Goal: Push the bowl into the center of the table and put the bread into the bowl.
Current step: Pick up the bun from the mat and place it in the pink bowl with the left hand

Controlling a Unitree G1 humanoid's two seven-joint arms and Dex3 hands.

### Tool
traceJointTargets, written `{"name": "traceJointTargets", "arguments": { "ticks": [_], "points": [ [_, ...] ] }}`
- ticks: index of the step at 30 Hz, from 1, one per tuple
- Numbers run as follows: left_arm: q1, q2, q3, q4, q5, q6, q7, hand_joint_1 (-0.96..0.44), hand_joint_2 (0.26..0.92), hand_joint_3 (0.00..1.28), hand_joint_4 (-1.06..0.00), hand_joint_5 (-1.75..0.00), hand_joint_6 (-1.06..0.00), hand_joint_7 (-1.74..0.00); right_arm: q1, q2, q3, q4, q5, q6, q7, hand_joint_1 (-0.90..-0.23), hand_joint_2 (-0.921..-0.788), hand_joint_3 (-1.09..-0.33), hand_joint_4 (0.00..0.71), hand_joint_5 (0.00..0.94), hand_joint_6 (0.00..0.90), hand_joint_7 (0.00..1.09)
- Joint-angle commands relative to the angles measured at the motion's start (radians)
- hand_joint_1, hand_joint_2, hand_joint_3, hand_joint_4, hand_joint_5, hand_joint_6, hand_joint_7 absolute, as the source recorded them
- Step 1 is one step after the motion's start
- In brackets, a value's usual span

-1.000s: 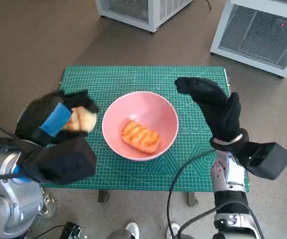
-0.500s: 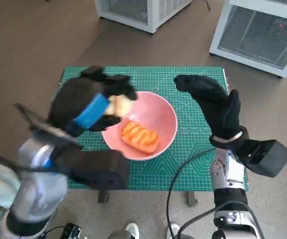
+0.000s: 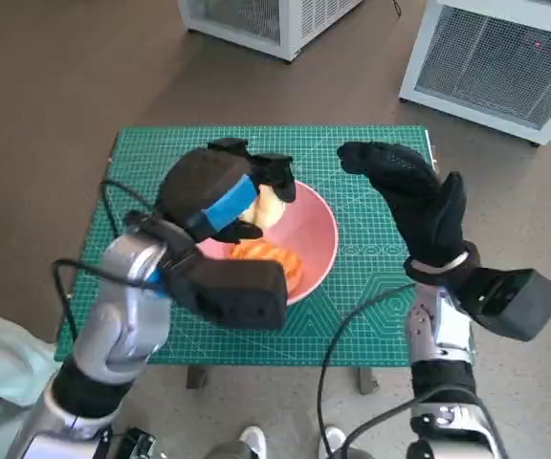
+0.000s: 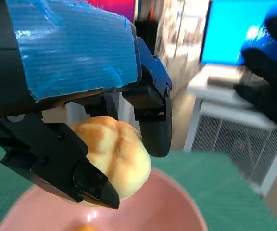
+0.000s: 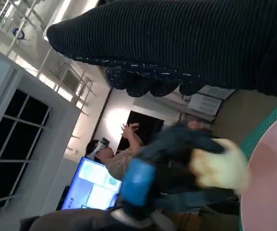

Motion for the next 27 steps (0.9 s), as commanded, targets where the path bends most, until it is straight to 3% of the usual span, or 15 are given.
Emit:
{"name": "traceJointTargets", "arguments": {
  "ticks": [1, 2, 3, 5, 8, 12, 17, 27],
  "points": [
    [-0.013, -0.024, 0.002, 0.019, -0.026, 0.027, -0.036, 0.0, 0.919, 0.15, -0.6, -1.26, -0.54, -1.25, 0.022, -0.002, -0.004, -0.006, 0.004, -0.004, 0.0, -0.703, -0.921, -0.738, 0.184, 0.001, -0.001, 0.56],
    [-0.011, -0.027, 0.003, 0.017, -0.032, 0.039, -0.049, 0.0, 0.9, 0.15, -0.56, -1.15, -0.47, -1.13, 0.023, -0.001, -0.004, -0.007, 0.004, -0.004, -0.001, -0.703, -0.921, -0.738, 0.184, 0.001, -0.001, 0.56],
    [-0.007, -0.029, 0.003, 0.009, -0.034, 0.06, -0.07, 0.0, 0.882, 0.14, -0.54, -0.91, -0.43, -0.86, 0.024, 0.0, -0.004, -0.008, 0.003, -0.005, -0.003, -0.703, -0.921, -0.738, 0.185, 0.001, -0.001, 0.56],
    [-0.003, -0.031, 0.002, -0.005, -0.038, 0.098, -0.105, -0.04, 0.856, 0.08, -0.34, -0.4, -0.36, -0.41, 0.025, 0.001, -0.005, -0.009, 0.001, -0.006, -0.006, -0.703, -0.921, -0.737, 0.185, 0.001, -0.001, 0.56],
    [0.003, -0.032, 0.007, -0.029, -0.05, 0.134, -0.143, -0.13, 0.844, 0.05, -0.19, -0.13, -0.31, -0.16, 0.025, 0.001, -0.006, -0.011, 0.001, -0.005, -0.01, -0.702, -0.921, -0.737, 0.185, 0.001, -0.001, 0.56],
    [0.02, -0.024, 0.019, -0.075, -0.065, 0.148, -0.162, -0.23, 0.843, 0.04, -0.1, -0.03, -0.27, -0.06, 0.025, 0.002, -0.006, -0.016, 0.001, -0.004, -0.013, -0.702, -0.921, -0.738, 0.184, 0.001, -0.001, 0.55],
    [0.059, -0.015, 0.063, -0.112, -0.122, 0.09, -0.126, -0.3, 0.842, 0.02, -0.04, 0.0, -0.25, -0.02, 0.022, 0.003, -0.005, -0.019, 0.001, 0.0, -0.017, -0.705, -0.921, -0.738, 0.185, 0.001, -0.001, 0.55],
    [0.13, -0.02, 0.218, -0.16, -0.32, -0.06, -0.06, -0.34, 0.845, 0.01, -0.01, 0.0, -0.24, 0.0, 0.013, 0.005, 0.0, -0.032, -0.001, 0.015, -0.036, -0.723, -0.921, -0.735, 0.183, 0.0, -0.001, 0.56]
  ]
}}
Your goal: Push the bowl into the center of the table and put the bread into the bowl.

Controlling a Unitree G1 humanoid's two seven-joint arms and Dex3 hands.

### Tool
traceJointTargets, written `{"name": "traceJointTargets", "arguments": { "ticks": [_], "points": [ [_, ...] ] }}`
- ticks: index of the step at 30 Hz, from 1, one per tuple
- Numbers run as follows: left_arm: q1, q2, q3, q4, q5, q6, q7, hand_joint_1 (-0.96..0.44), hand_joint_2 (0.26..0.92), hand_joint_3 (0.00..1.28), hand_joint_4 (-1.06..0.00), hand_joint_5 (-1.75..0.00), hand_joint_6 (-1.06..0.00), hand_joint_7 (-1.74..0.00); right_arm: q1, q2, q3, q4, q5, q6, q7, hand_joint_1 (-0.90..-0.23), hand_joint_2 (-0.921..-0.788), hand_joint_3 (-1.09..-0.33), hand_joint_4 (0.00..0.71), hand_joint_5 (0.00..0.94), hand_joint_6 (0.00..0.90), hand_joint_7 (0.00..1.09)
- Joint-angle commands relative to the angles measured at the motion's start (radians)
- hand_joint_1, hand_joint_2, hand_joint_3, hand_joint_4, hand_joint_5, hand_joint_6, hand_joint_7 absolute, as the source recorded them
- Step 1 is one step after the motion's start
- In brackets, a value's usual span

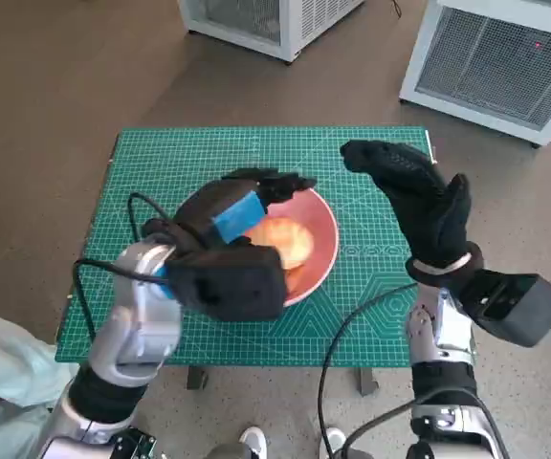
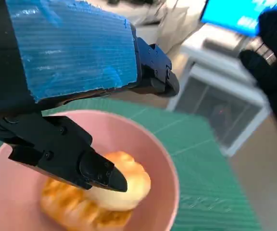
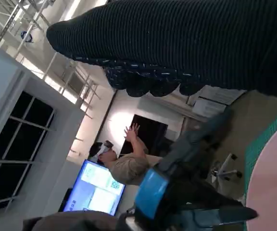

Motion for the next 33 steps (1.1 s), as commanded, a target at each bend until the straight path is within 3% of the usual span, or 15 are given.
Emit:
{"name": "traceJointTargets", "arguments": {
  "ticks": [1, 9, 15, 22, 33],
  "points": [
    [0.048, -0.01, 0.111, -0.049, -0.132, -0.067, 0.035, -0.34, 0.848, 0.01, -0.01, 0.0, -0.23, 0.0, 0.008, 0.003, 0.004, -0.011, -0.002, 0.02, -0.017, -0.725, -0.921, -0.734, 0.183, 0.0, -0.001, 0.56],
    [0.099, -0.066, 0.26, -0.017, -0.383, -0.213, 0.088, -0.43, 0.884, 0.03, -0.03, -0.01, -0.23, -0.01, 0.001, 0.003, 0.01, -0.028, -0.009, 0.024, -0.035, -0.728, -0.921, -0.733, 0.187, 0.002, -0.001, 0.56],
    [0.129, -0.105, 0.338, 0.062, -0.543, -0.391, 0.11, -0.54, 0.916, 0.08, -0.08, -0.03, -0.27, -0.03, -0.006, 0.002, 0.021, -0.056, -0.028, 0.026, -0.059, -0.727, -0.921, -0.737, 0.187, 0.002, -0.001, 0.55],
    [0.157, -0.128, 0.385, 0.122, -0.652, -0.539, 0.113, -0.68, 0.921, 0.25, -0.15, -0.05, -0.31, -0.07, -0.017, -0.004, 0.035, -0.08, -0.049, 0.025, -0.087, -0.722, -0.921, -0.743, 0.185, 0.001, -0.001, 0.55],
    [0.171, -0.179, 0.405, 0.189, -0.786, -0.67, 0.099, -0.74, 0.921, 0.36, -0.14, -0.02, -0.31, -0.08, -0.044, -0.014, 0.043, -0.081, -0.092, 0.014, -0.131, -0.715, -0.921, -0.752, 0.182, 0.0, -0.001, 0.54]
  ]
}}
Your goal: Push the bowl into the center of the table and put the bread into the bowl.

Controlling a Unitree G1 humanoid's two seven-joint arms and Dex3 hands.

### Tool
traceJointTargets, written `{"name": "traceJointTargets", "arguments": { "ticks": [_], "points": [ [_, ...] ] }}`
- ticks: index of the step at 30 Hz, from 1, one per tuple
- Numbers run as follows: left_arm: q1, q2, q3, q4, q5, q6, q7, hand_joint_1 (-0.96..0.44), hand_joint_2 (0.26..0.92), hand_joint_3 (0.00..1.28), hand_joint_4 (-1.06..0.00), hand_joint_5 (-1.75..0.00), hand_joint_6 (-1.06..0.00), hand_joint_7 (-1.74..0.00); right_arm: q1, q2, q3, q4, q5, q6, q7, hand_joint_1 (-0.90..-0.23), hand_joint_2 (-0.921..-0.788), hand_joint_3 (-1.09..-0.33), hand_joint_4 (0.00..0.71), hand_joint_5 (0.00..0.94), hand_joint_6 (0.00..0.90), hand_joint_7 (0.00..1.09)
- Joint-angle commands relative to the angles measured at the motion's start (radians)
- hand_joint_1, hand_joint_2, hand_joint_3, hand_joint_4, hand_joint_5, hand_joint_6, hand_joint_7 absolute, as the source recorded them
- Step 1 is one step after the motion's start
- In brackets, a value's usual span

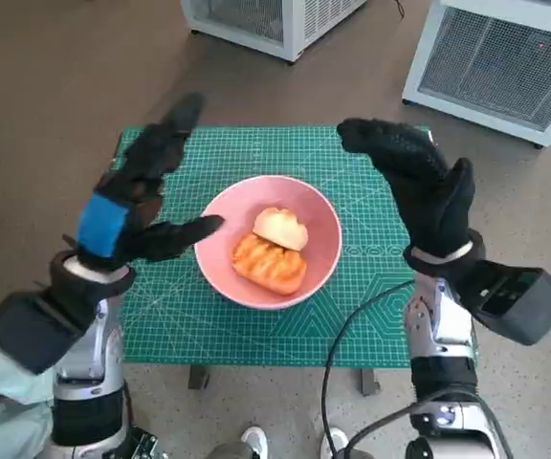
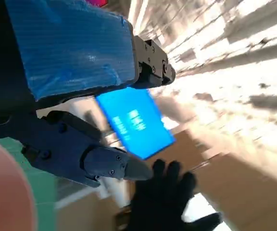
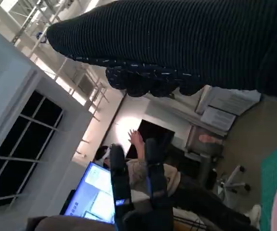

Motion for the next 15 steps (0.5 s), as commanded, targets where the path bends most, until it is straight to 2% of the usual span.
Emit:
{"name": "traceJointTargets", "arguments": {
  "ticks": [1, 8, 15],
  "points": [
    [0.007, -0.017, 0.009, 0.029, -0.057, -0.042, -0.01, -0.74, 0.921, 0.36, -0.14, -0.02, -0.3, -0.08, -0.007, -0.009, 0.008, 0.011, -0.031, -0.002, -0.026, -0.714, -0.921, -0.752, 0.182, 0.0, -0.001, 0.54],
    [0.019, -0.024, 0.0, 0.036, -0.096, -0.059, -0.02, -0.73, 0.921, 0.33, -0.13, -0.01, -0.3, -0.08, -0.02, -0.014, 0.014, 0.037, -0.065, -0.032, -0.05, -0.705, -0.921, -0.756, 0.181, 0.0, -0.001, 0.54],
    [0.021, -0.026, -0.01, 0.055, -0.098, -0.084, -0.033, -0.74, 0.921, 0.33, -0.11, 0.0, -0.27, -0.07, -0.038, -0.02, 0.018, 0.085, -0.086, -0.068, -0.061, -0.703, -0.921, -0.763, 0.181, 0.0, -0.001, 0.55]
  ]
}}
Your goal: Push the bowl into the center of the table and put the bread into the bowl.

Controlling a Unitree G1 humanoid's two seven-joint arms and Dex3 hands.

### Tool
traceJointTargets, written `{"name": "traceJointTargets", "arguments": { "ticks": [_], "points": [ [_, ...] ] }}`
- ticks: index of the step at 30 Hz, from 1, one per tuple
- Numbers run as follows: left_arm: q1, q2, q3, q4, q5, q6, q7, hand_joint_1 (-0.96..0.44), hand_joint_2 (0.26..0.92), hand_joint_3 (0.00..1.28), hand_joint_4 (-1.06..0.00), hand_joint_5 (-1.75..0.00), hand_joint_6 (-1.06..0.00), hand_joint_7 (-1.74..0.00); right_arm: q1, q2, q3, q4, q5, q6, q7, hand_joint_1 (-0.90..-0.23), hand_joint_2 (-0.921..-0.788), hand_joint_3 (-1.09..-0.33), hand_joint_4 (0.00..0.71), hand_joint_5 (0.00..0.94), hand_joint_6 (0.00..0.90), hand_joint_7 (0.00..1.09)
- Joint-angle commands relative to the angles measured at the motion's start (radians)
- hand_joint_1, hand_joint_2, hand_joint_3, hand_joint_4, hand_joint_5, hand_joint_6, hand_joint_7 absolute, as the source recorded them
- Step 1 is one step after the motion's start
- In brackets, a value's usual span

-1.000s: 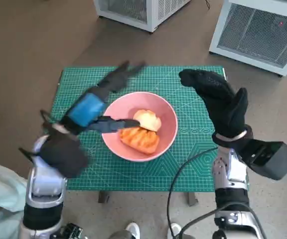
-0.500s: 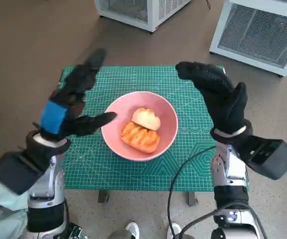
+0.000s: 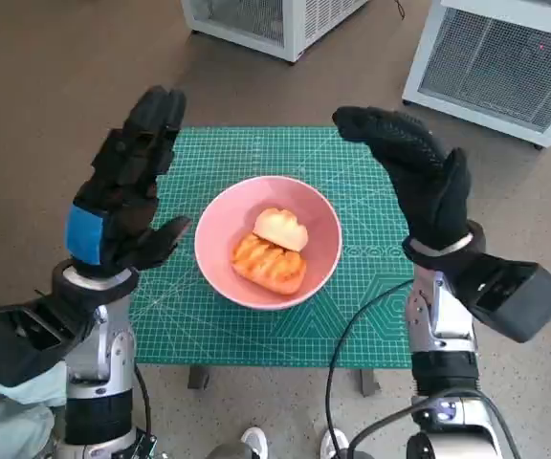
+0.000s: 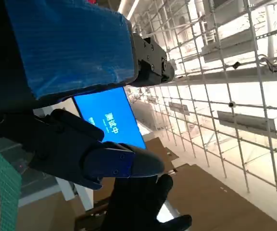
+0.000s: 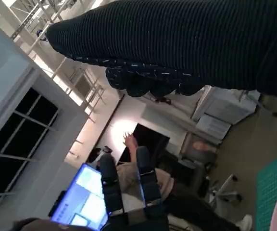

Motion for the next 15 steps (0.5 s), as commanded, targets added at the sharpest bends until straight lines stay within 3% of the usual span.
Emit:
{"name": "traceJointTargets", "arguments": {
  "ticks": [1, 15],
  "points": [
    [0.008, -0.01, -0.007, 0.026, -0.015, -0.03, -0.015, -0.74, 0.921, 0.33, -0.11, 0.0, -0.27, -0.07, -0.005, -0.006, 0.008, 0.041, -0.025, -0.02, -0.013, -0.703, -0.921, -0.764, 0.181, 0.0, -0.001, 0.55],
    [-0.012, -0.01, -0.011, 0.086, -0.022, -0.083, -0.041, -0.74, 0.921, 0.32, -0.09, 0.0, -0.24, -0.06, -0.01, -0.018, 0.017, 0.082, -0.047, -0.057, -0.034, -0.706, -0.921, -0.78, 0.176, 0.0, -0.001, 0.55]
  ]
}}
